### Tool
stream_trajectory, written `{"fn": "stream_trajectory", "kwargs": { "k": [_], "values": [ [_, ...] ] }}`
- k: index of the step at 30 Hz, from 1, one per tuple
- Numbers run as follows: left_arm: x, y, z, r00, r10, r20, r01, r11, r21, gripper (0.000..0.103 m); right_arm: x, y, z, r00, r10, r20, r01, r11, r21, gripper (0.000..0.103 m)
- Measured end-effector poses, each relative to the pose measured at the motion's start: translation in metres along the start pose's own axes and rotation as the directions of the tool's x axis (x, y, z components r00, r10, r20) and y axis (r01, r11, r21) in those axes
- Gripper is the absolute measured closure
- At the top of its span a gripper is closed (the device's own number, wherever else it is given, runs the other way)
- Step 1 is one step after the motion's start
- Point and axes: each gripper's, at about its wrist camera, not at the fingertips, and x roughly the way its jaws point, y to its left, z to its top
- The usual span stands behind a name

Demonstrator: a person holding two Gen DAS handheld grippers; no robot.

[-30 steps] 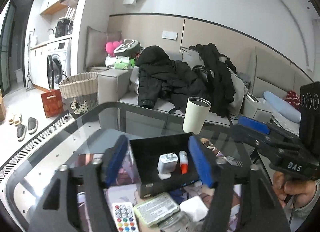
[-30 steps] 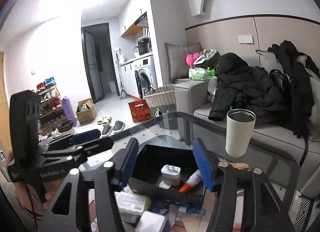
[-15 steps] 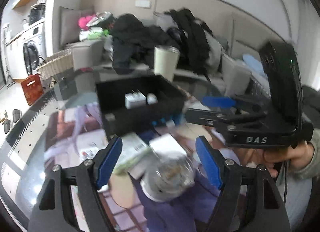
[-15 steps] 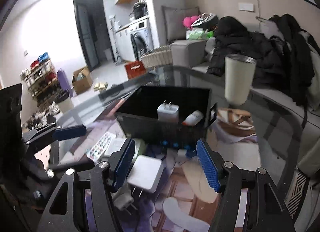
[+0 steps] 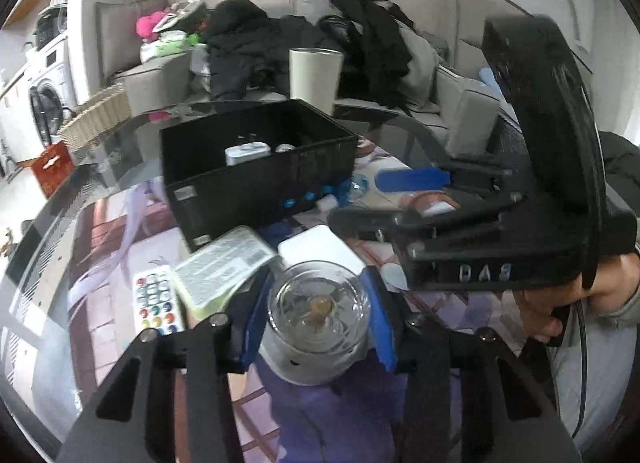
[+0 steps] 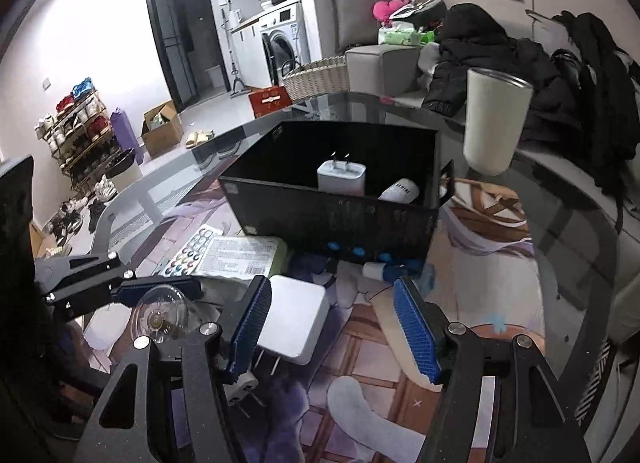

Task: Organize rigid objects
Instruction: 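Grasp the clear-domed motor part with the left tool while the right tool grasps the white adapter, then lift the motor part with the left tool while the right tool lifts the adapter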

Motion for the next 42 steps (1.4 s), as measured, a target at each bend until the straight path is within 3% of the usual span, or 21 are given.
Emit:
{"fn": "stream_trajectory", "kwargs": {
  "k": [5, 10, 13, 16, 21, 27, 30, 35, 42],
  "values": [
    [-0.007, 0.017, -0.004, 0.999, 0.05, 0.006, -0.049, 0.998, -0.047, 0.061, 0.017, 0.009, -0.004, 0.998, 0.021, -0.056, -0.022, 1.0, -0.009, 0.037],
    [-0.019, 0.035, -0.016, 0.994, 0.104, 0.021, -0.101, 0.989, -0.103, 0.061, 0.035, 0.013, -0.01, 0.99, 0.059, -0.129, -0.058, 0.998, 0.008, 0.045],
    [-0.019, 0.041, -0.017, 0.994, 0.108, 0.018, -0.105, 0.987, -0.122, 0.061, 0.038, 0.022, -0.01, 0.99, 0.055, -0.128, -0.059, 0.998, -0.026, 0.045],
    [-0.018, 0.041, -0.017, 0.994, 0.112, 0.016, -0.109, 0.987, -0.117, 0.061, 0.048, 0.031, -0.016, 0.981, 0.067, -0.181, -0.077, 0.996, -0.047, 0.047],
    [-0.015, 0.037, -0.015, 0.996, 0.083, 0.016, -0.081, 0.99, -0.12, 0.06, 0.042, 0.026, -0.017, 0.984, 0.05, -0.173, -0.06, 0.997, -0.053, 0.057],
    [-0.008, 0.026, -0.009, 0.997, 0.077, 0.01, -0.076, 0.992, -0.099, 0.06, 0.026, 0.011, -0.028, 0.986, 0.017, -0.166, -0.025, 0.999, -0.046, 0.058],
    [-0.007, 0.024, -0.008, 0.997, 0.077, 0.013, -0.075, 0.993, -0.093, 0.06, 0.018, 0.001, -0.031, 0.985, 0.043, -0.167, -0.045, 0.999, -0.007, 0.057],
    [-0.007, 0.027, -0.008, 0.996, 0.083, 0.012, -0.081, 0.991, -0.104, 0.06, 0.006, -0.003, -0.023, 0.994, 0.046, -0.096, -0.044, 0.999, 0.023, 0.057],
    [-0.01, 0.031, -0.01, 0.997, 0.081, 0.013, -0.079, 0.991, -0.11, 0.06, 0.018, -0.003, -0.022, 0.99, 0.055, -0.129, -0.051, 0.998, 0.031, 0.057]
  ]
}}
